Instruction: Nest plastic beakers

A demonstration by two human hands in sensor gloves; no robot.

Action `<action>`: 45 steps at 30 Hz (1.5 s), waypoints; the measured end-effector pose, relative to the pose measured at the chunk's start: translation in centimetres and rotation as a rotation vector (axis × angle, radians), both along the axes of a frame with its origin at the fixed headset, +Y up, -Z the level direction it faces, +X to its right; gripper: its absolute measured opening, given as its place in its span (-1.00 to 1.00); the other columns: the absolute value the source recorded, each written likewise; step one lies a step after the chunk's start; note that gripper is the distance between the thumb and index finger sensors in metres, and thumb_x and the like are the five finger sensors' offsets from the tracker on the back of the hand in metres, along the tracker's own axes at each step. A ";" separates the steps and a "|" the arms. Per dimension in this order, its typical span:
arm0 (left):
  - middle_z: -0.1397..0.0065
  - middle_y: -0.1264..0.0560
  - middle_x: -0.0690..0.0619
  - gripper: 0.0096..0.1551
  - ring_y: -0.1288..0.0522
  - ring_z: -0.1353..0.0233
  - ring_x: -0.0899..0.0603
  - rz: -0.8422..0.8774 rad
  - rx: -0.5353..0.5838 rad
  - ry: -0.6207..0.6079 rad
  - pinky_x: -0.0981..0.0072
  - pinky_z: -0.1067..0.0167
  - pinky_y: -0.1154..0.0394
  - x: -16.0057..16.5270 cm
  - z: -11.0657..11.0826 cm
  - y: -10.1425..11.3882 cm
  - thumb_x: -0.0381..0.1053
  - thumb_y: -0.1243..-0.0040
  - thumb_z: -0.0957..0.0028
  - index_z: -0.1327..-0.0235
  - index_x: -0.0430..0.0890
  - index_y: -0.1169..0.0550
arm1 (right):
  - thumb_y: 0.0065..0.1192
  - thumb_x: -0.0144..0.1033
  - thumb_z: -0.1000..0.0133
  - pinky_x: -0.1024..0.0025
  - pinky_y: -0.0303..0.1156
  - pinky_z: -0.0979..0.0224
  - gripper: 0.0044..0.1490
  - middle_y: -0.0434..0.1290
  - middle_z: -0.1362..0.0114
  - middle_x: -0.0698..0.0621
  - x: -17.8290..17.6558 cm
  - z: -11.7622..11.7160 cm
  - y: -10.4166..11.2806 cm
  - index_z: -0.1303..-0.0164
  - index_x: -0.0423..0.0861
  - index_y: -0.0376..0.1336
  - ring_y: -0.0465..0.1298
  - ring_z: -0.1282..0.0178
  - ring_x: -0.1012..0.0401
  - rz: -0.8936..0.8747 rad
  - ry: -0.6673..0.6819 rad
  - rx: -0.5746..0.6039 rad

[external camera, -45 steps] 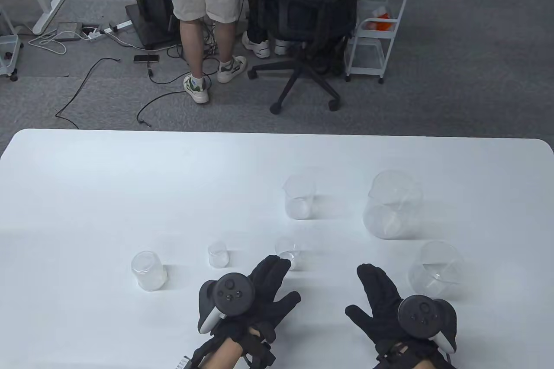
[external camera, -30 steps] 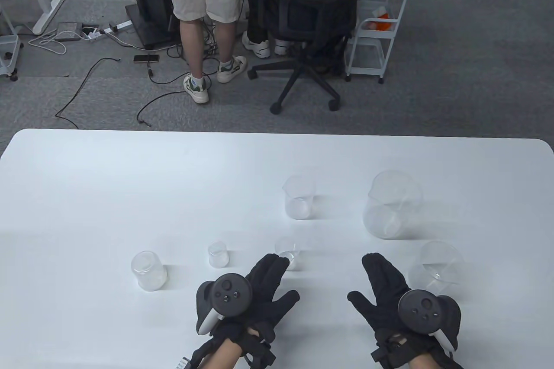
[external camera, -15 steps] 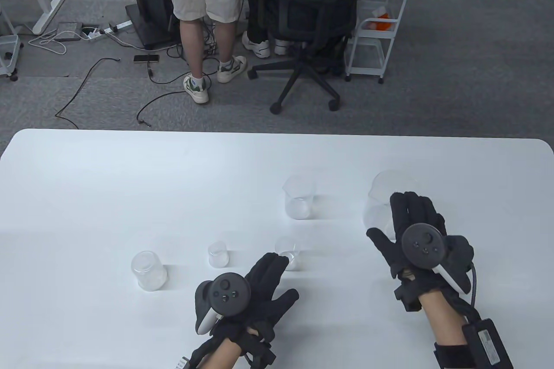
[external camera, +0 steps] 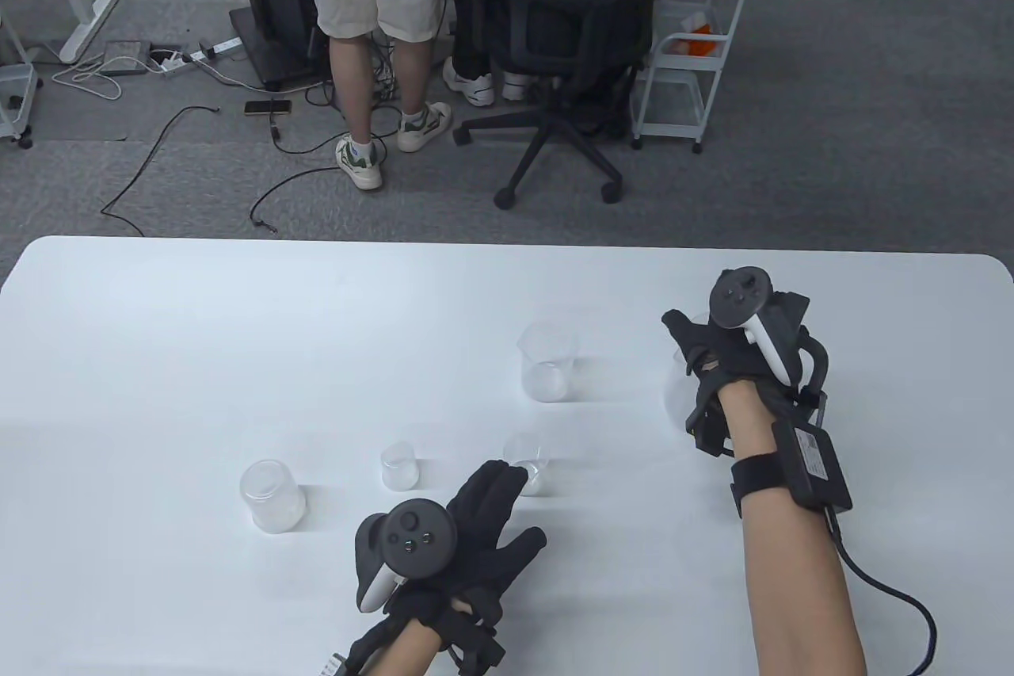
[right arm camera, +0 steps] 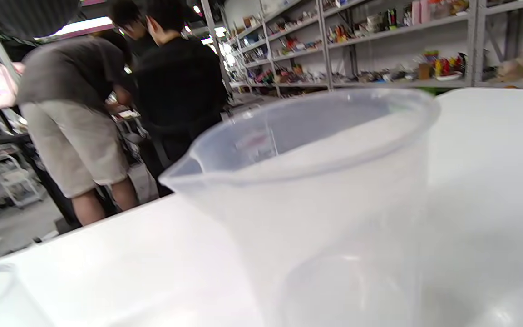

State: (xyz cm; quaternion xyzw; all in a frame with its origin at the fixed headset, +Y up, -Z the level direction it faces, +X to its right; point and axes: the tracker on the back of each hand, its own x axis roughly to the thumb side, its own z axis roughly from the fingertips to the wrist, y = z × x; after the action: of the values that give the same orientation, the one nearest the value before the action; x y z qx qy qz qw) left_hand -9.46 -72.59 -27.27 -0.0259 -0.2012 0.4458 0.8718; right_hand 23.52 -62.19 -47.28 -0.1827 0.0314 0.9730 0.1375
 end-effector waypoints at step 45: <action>-0.65 -0.01 -0.24 -0.02 -0.04 -0.63 -0.52 -0.014 0.012 -0.001 -0.56 -0.39 -0.03 0.0 0.1 0.2 0.46 0.01 0.06 -0.54 -0.04 -0.17 | 0.19 0.35 -0.06 -0.58 0.02 -0.39 0.11 -0.18 -0.79 -0.20 -7.7 12.3 5.7 -0.60 -0.02 -0.14 -0.14 -0.70 -0.34 0.126 0.586 0.161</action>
State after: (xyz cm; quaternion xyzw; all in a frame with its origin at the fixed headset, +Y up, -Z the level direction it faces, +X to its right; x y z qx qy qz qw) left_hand -9.49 -72.35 -27.15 -0.0223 -0.2040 0.4386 0.8749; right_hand 15.84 -56.54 -34.95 0.1158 -0.0189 0.9902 0.0763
